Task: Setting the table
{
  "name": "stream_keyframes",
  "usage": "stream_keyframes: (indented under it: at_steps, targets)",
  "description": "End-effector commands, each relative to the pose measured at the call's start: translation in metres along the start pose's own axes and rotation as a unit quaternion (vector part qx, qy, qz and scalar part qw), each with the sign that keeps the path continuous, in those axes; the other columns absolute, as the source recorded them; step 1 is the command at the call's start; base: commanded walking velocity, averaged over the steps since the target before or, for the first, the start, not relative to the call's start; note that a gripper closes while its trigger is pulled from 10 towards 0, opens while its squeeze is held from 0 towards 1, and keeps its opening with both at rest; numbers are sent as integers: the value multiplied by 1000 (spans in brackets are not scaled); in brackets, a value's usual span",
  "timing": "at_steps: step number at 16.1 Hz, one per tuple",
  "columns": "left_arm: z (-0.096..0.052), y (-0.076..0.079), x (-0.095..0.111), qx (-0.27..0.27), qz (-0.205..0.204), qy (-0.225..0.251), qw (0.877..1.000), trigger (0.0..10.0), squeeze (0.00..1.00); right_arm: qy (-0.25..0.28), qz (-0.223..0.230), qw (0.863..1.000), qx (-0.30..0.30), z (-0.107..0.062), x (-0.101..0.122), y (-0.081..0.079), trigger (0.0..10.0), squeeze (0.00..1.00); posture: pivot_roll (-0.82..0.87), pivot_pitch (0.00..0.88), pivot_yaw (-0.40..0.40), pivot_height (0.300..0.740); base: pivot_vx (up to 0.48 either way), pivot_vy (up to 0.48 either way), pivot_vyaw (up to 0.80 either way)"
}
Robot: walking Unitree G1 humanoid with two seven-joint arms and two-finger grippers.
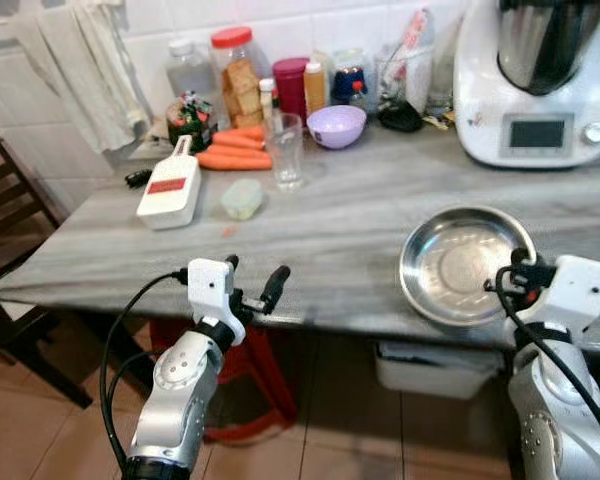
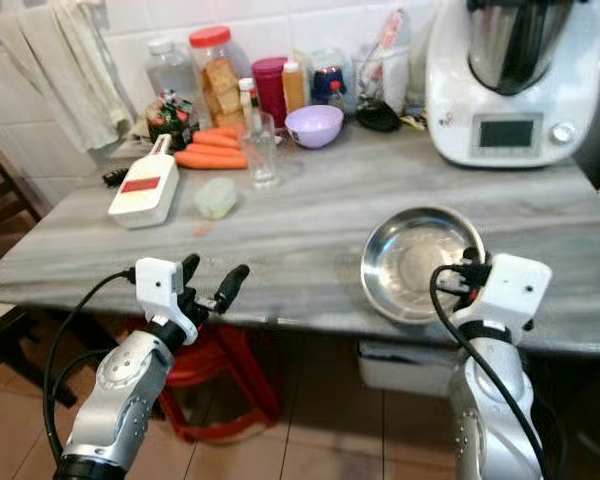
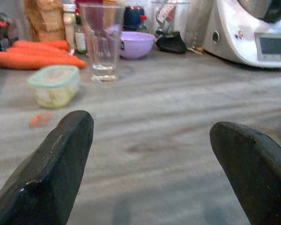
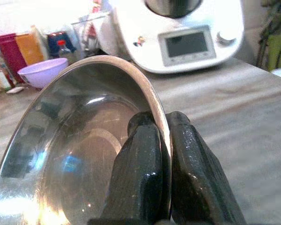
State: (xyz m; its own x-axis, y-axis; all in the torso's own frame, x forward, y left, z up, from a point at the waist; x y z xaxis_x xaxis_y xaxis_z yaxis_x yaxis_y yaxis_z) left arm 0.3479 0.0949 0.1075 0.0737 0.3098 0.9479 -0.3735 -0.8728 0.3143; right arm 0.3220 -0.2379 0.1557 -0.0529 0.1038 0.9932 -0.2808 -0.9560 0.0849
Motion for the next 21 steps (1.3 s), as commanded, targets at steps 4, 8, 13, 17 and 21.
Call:
stream_keyframes:
  at_steps: [4, 8, 13, 17, 21]
  targets:
    - [-22, -7, -7, -32, 47, -27, 998, 10000, 0, 4, 16, 1000, 10, 9, 4, -11, 10000, 0, -130, 23, 117, 740, 0, 0, 0]
    - [-35, -3, -13, -73, 56, -49, 995, 10000, 0, -34, 27, 999, 26, 25, -9, -25, 10000, 0, -113, 14, 117, 740, 0, 0, 0]
    - [-36, 4, -14, -99, 71, -56, 991, 10000, 0, -96, 73, 991, 65, 33, -26, -67, 10000, 0, -112, 16, 121, 740, 0, 0, 0]
    - [-37, 8, -15, -112, 64, -61, 990, 10000, 0, -142, 106, 983, 56, 32, -41, -76, 10000, 0, -109, 21, 120, 740, 0, 0, 0]
    - [-37, 13, -23, -131, 38, -82, 987, 10000, 0, -142, 119, 982, 28, 43, -37, -75, 10000, 1000, -116, 23, 123, 740, 0, 0, 0]
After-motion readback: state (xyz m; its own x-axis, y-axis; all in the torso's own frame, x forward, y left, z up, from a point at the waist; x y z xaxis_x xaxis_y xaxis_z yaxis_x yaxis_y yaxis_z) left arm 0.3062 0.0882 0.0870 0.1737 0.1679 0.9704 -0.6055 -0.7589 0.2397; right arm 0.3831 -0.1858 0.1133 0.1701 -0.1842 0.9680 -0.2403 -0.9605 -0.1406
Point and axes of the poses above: a point about 5 cm out from each wrist's last joint towards the gripper, its own z axis pointing out of the wrist towards the gripper, its own x axis along the axis of the wrist's last joint, y = z × x, the point moved 6 cm from there along z, pointing out of the wrist towards the gripper, and after that the axes turned 9 degrees about -z, right-handed, at the moved point
